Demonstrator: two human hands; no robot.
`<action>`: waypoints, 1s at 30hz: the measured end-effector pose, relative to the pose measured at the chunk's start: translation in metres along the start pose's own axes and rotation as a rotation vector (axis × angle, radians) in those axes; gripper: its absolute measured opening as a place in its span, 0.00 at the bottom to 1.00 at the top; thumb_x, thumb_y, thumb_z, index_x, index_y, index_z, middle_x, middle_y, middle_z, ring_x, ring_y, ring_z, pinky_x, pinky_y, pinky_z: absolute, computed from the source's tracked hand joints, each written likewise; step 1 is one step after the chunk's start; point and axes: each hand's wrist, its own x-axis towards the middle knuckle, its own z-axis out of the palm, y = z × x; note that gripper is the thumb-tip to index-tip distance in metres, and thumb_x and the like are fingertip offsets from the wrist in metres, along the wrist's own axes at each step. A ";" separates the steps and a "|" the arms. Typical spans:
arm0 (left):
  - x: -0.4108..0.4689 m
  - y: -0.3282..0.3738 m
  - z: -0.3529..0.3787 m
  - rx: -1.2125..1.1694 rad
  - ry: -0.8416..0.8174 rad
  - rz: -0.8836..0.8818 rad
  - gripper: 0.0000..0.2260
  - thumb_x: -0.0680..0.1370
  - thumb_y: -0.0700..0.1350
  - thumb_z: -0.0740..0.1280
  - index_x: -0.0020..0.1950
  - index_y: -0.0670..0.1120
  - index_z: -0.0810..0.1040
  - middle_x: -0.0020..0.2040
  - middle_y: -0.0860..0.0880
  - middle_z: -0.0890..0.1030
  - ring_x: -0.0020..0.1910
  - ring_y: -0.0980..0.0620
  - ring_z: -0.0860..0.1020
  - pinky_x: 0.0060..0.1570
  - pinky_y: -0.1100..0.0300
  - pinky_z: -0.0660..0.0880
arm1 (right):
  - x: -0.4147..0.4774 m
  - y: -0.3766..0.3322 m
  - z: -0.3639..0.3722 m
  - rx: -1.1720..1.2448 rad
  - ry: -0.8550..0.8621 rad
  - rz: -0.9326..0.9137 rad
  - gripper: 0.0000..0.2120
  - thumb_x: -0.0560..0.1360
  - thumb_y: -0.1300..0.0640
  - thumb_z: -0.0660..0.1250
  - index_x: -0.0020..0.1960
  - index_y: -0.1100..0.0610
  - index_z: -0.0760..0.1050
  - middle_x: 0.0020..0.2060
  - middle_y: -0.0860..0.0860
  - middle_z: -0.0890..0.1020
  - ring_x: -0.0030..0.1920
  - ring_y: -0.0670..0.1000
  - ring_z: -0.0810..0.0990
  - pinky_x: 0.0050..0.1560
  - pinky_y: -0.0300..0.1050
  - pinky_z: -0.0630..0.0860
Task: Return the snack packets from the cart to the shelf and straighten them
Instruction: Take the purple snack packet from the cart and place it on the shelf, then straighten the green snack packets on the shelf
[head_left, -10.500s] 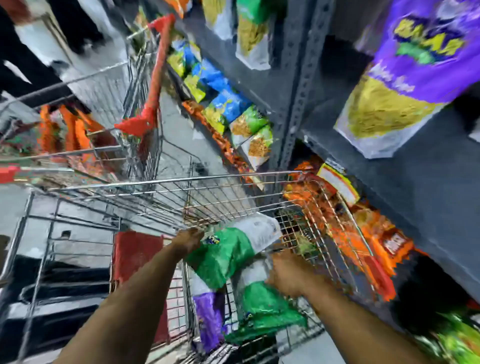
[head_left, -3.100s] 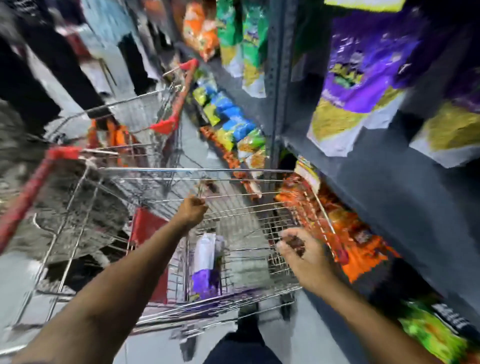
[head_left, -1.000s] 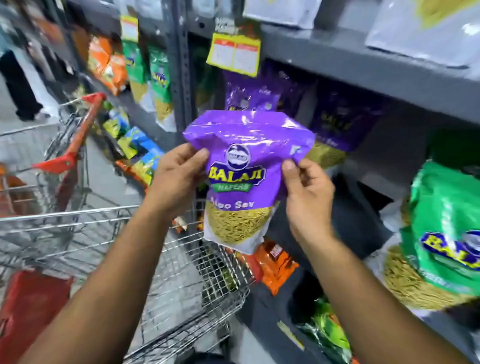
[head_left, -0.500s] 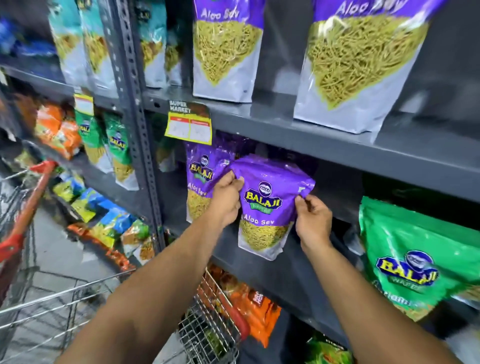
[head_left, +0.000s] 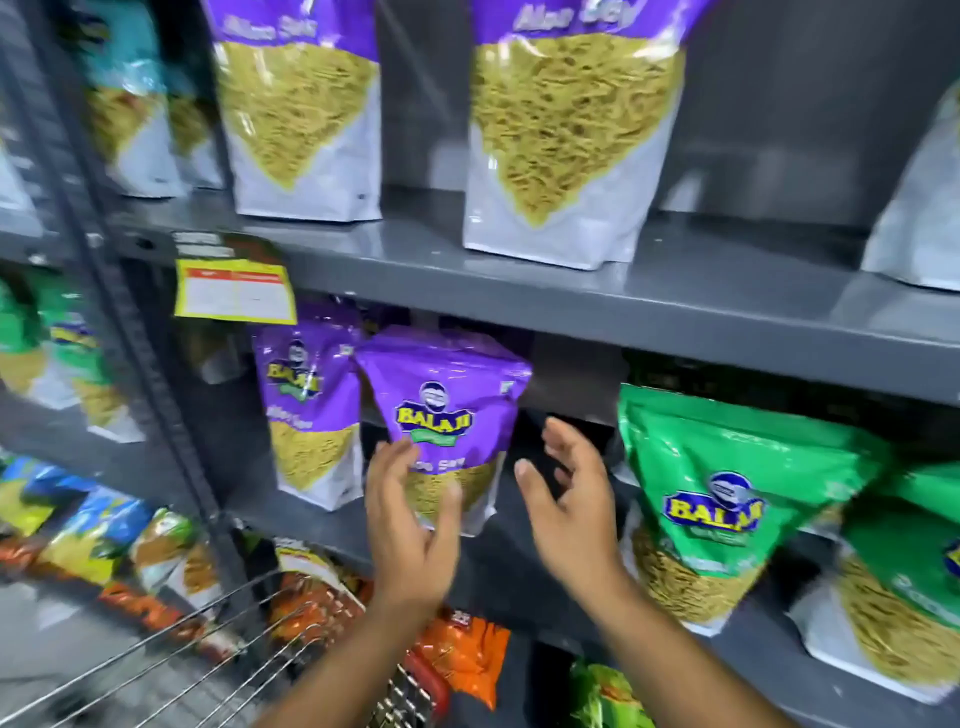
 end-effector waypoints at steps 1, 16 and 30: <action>-0.021 -0.006 0.013 0.028 -0.134 0.078 0.26 0.74 0.48 0.68 0.68 0.39 0.69 0.69 0.42 0.71 0.72 0.47 0.68 0.72 0.55 0.64 | -0.010 -0.002 -0.013 -0.033 0.004 -0.042 0.21 0.70 0.49 0.66 0.63 0.43 0.68 0.60 0.49 0.76 0.61 0.45 0.74 0.62 0.47 0.72; -0.079 -0.016 0.160 -0.090 -1.030 -0.295 0.38 0.58 0.43 0.85 0.59 0.59 0.67 0.52 0.63 0.76 0.57 0.62 0.76 0.41 0.83 0.68 | 0.013 -0.054 -0.219 -1.412 0.323 -0.079 0.12 0.73 0.53 0.62 0.53 0.51 0.78 0.46 0.55 0.83 0.47 0.65 0.72 0.47 0.56 0.68; -0.079 -0.017 0.159 0.070 -1.052 -0.268 0.42 0.55 0.58 0.79 0.66 0.60 0.68 0.63 0.60 0.79 0.61 0.59 0.78 0.61 0.57 0.77 | 0.024 -0.063 -0.173 -1.353 0.271 -0.372 0.17 0.70 0.52 0.64 0.59 0.47 0.75 0.48 0.53 0.83 0.47 0.62 0.75 0.53 0.57 0.67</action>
